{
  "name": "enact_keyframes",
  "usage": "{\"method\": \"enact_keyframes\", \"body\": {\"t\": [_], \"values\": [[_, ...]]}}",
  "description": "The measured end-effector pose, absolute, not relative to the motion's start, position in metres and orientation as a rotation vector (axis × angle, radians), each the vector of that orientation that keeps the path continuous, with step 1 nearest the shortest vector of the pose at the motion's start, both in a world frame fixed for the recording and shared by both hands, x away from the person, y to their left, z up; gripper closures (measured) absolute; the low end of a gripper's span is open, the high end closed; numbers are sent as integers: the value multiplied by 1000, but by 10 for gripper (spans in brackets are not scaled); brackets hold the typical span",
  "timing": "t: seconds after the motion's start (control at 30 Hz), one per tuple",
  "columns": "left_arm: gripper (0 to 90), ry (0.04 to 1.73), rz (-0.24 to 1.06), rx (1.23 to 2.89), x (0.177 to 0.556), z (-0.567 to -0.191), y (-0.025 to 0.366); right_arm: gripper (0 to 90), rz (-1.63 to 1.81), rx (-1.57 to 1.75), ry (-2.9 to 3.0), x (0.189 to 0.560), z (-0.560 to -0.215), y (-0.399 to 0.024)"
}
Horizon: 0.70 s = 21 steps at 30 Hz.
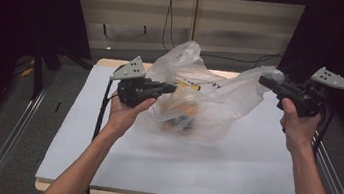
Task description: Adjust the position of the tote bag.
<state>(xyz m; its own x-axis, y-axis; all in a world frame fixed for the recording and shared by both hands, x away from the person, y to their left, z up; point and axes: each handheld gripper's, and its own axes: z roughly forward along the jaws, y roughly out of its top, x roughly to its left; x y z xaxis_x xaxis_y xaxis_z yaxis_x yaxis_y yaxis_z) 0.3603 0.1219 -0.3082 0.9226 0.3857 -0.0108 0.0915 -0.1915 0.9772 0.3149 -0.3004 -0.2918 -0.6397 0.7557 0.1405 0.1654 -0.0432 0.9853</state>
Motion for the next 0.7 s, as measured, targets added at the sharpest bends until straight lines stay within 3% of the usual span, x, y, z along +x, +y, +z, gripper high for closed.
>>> {"method": "enact_keyframes", "body": {"t": [0.7], "values": [[900,470,358,1625,373,-279,194,900,1805,826,1760,346,-226,-252]]}}
